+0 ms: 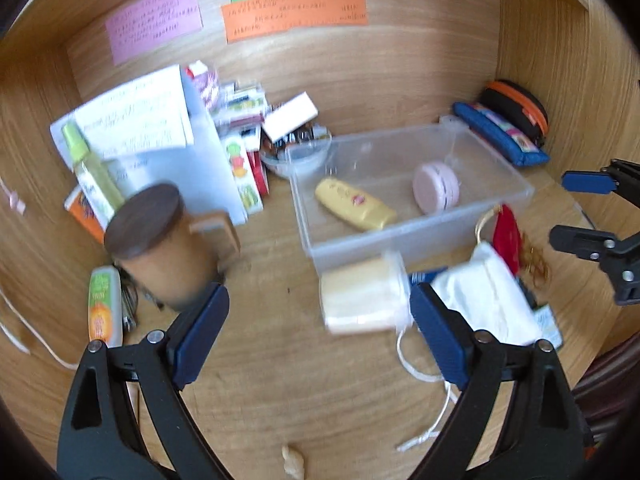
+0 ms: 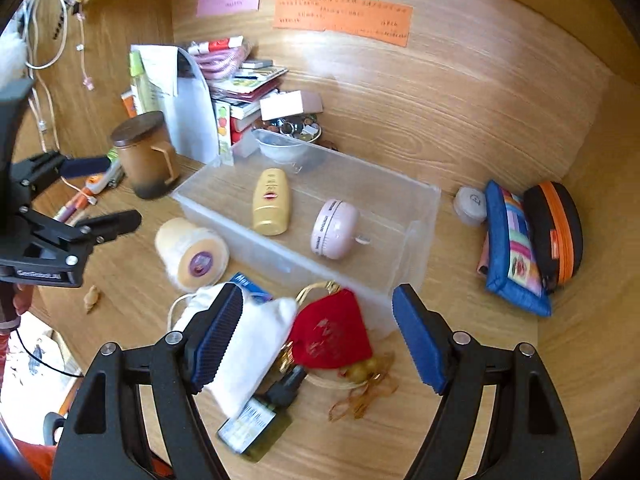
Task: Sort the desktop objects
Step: 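Move both grippers back toward the remaining items on the desk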
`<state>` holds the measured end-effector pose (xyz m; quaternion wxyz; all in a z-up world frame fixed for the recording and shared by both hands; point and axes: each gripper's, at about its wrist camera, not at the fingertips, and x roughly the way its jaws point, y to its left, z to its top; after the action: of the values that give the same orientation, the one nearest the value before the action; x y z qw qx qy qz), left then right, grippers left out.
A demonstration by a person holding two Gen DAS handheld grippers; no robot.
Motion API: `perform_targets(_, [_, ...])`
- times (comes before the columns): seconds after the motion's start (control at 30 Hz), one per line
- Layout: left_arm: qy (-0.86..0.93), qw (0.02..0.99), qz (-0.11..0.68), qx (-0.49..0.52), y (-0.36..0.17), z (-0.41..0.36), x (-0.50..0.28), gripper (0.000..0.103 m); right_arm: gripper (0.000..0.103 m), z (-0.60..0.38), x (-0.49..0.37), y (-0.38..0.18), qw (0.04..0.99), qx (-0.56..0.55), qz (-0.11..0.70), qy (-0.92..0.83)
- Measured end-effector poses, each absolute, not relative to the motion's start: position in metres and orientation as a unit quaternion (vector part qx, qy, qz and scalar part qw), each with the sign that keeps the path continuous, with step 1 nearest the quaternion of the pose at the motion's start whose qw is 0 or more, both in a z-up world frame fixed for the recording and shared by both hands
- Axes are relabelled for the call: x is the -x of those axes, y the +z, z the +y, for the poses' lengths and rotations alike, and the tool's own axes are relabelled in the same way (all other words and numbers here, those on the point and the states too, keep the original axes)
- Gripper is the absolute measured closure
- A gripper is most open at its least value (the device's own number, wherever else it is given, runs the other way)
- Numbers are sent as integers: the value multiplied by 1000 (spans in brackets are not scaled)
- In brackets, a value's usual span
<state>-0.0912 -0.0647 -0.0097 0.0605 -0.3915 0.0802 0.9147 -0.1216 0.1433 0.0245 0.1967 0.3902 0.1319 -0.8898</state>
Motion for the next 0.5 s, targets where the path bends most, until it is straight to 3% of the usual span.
perform_targets(0.5, [903,39,61,423,-63,-100,21,10,27,177,69,-40,200,-420,30,-885])
